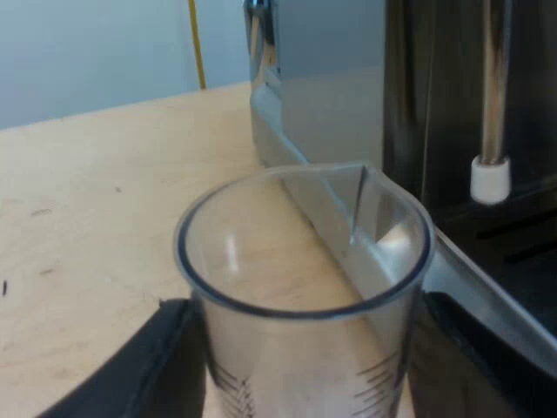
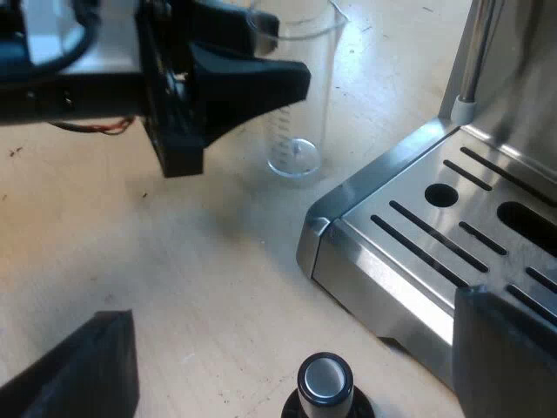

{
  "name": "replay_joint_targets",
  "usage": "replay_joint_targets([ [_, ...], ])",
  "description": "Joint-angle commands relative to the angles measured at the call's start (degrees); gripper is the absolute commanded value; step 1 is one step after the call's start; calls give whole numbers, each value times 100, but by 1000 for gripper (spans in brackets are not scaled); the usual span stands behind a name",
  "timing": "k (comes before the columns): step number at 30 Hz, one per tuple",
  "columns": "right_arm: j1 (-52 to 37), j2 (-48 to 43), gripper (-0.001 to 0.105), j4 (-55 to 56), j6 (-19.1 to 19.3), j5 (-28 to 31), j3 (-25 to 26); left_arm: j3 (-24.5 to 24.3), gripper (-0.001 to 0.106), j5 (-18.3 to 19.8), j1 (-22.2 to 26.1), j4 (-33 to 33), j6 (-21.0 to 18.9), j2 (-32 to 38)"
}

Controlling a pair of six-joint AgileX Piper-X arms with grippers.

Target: Pour the beans into the coffee machine

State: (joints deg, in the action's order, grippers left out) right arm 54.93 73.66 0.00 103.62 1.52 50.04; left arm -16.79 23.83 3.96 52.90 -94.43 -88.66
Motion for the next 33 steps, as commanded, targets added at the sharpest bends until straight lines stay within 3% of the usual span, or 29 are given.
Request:
replay_joint_targets([
  [1, 10, 2, 79, -68, 63, -5, 31, -135, 22, 176, -27, 147, -46, -193],
  [5, 10, 2, 79, -68, 63, -5, 31, -182, 26, 313, -27, 147, 172, -355],
  [11, 10, 2, 79, -68, 63, -5, 31, -182, 60, 292, -27, 86, 200, -394],
  [13, 10, 2, 79, -68, 63, -5, 31, -182, 65, 246, -27, -23, 200, -394],
  [23, 10, 2, 79, -68, 49, -5, 31, -182, 68, 131, -27, -383, 171, -312],
  [33, 10, 2, 79, -68, 49, -5, 31, -182, 68, -12, -27, -2230, 171, 607],
])
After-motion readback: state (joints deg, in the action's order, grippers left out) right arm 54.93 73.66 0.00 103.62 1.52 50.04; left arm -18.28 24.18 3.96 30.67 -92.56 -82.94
